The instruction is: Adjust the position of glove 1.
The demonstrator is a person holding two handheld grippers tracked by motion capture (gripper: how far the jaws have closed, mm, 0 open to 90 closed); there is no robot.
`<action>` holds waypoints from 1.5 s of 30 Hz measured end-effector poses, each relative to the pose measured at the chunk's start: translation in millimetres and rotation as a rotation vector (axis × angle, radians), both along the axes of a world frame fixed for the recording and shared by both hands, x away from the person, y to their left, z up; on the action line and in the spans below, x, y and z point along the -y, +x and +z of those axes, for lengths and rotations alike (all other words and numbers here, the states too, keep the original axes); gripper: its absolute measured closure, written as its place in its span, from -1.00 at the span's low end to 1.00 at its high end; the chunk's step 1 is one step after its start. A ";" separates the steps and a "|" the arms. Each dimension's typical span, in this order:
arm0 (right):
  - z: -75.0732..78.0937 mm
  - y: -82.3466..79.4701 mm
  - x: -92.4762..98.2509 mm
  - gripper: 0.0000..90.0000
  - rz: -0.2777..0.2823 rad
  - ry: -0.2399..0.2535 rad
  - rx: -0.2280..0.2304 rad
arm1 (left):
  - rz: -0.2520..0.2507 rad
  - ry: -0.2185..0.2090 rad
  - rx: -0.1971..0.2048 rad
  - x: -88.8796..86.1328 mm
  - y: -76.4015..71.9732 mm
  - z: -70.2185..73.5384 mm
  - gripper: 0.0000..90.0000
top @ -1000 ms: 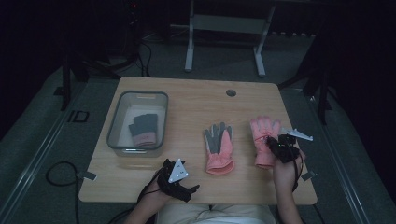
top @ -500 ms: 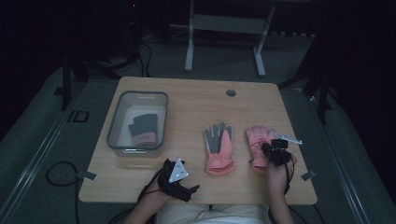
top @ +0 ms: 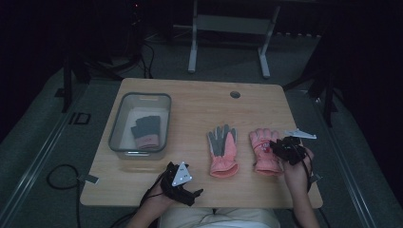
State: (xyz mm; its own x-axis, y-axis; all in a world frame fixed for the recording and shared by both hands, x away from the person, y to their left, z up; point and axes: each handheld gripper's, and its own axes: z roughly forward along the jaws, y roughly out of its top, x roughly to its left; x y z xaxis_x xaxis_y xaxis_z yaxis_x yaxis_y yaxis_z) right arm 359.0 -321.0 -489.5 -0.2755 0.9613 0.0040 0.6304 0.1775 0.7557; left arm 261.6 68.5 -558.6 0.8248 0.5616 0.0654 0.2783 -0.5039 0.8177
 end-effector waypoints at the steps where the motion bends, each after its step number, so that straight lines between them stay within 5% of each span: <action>1: 1.7 0.9 3.8 0.44 0.032 -0.001 0.003 | 0.000 0.002 -0.001 0.0 0.2 0.0 -0.98; 2: 3.5 2.5 7.9 0.44 0.068 0.018 -0.002 | 0.001 0.002 -0.002 0.0 0.2 0.0 -0.98; 8: 8.5 9.0 15.6 0.42 0.223 -0.042 -0.014 | 0.004 0.003 -0.002 0.0 0.9 -0.1 -0.98; 13: -1.4 14.7 14.6 0.37 0.263 -0.051 -0.055 | 0.003 0.002 -0.004 0.0 0.8 0.0 -0.98; 20: -22.4 15.2 13.1 0.27 0.249 -0.036 -0.085 | 0.003 0.001 -0.004 -0.2 1.3 -0.3 -0.98; 23: -24.7 15.8 7.6 0.31 0.241 -0.077 -0.083 | 0.001 0.003 -0.004 -0.1 1.2 -0.4 -0.98; 27: -34.4 15.2 -4.3 0.49 0.232 -0.147 -0.076 | -0.002 0.011 0.002 0.4 0.8 -0.5 -0.98; 35: -39.3 12.6 -11.7 0.85 0.164 -0.133 -0.069 | -0.001 0.008 -0.003 0.5 1.3 -0.9 -0.98; 41: -29.8 7.5 -13.4 0.91 0.087 -0.093 -0.026 | -0.003 0.014 0.006 1.7 -0.2 -0.6 -0.98; 45: 2.5 3.3 -20.3 0.91 0.054 -0.059 0.029 | -0.004 0.009 0.002 0.7 0.6 -0.5 -0.98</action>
State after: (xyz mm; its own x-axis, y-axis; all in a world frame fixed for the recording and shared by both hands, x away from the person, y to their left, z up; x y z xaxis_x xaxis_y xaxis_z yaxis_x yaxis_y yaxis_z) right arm 362.3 -300.6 -487.0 -0.3260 0.9434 -0.0615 0.5965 0.2557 0.7608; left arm 262.2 67.8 -559.1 0.8269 0.5577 0.0723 0.2745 -0.5126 0.8136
